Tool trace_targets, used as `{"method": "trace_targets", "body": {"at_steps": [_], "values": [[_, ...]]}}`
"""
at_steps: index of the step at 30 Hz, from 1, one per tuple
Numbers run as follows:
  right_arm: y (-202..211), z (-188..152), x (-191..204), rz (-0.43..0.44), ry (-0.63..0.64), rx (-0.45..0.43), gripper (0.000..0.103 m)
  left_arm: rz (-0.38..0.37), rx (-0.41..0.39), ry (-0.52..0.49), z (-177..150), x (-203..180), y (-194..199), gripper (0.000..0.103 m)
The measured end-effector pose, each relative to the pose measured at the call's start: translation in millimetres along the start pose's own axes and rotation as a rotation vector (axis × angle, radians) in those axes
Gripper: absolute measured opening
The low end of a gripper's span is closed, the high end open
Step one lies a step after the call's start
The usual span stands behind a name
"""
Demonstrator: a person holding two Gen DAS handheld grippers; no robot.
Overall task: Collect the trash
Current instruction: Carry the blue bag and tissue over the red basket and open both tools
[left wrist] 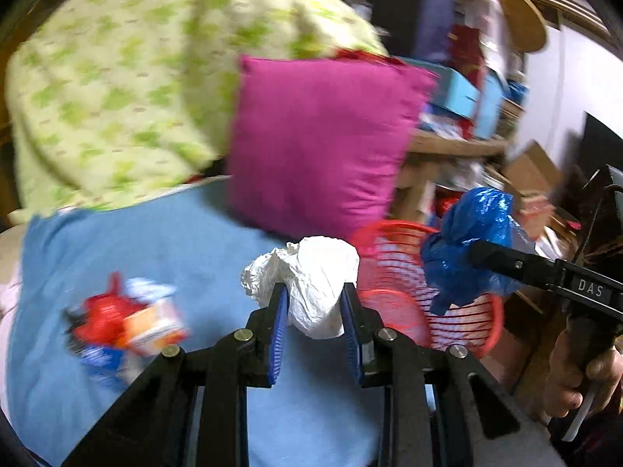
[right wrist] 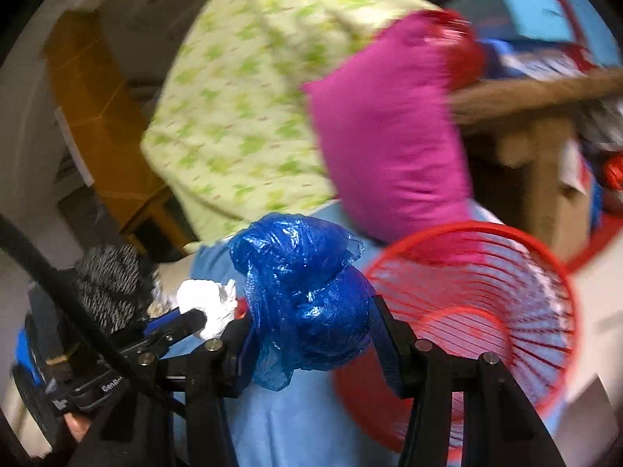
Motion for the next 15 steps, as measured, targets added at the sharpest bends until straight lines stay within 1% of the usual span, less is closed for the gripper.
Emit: {"method": "trace_targets", "body": {"at_steps": [4,7,9,10,11,12,13,15], "values": [[27,-9,-57,-0.117,-0.069,0.042,0.057,-0.047,0.077,-0.066,-10,-53,-38,0.031],[31,-24,-88,-0.130,-0.133,0.079,0.057,-0.044,0.120,-0.097,-18,-76,-57,0.031],[31,-31,-102,-0.141,-0.160,0.093,0.059,-0.025,0.150,-0.111,-23,-80,-69,0.042],[32,-36,-108,-0.141,-0.178,0.102,0.062,-0.020,0.160,-0.114,-25,-81,-74,0.044],[29,-39,-109,-0.138,-0.191,0.109,0.065,-0.014,0.164,-0.115,-27,-82,-77,0.051],[28,-42,-113,-0.138,-0.205,0.114,0.069,-0.007,0.164,-0.116,-27,-82,-80,0.060],[28,-44,-115,-0.145,-0.213,0.115,0.069,-0.007,0.156,-0.117,-26,-82,-79,0.063],[27,-43,-118,-0.150,-0.218,0.106,0.069,-0.008,0.131,-0.124,-26,-80,-70,0.063]]}}
Point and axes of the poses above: each gripper's, at about its wrist camera, not at the fingertips, and y roughly against the way its jaws point, x to its left, z to its top, the point moved 8 cm from there along -y, roughly the way its jaws point, and after that the axes turned 15 degrees about y, right-handed, at the moved point
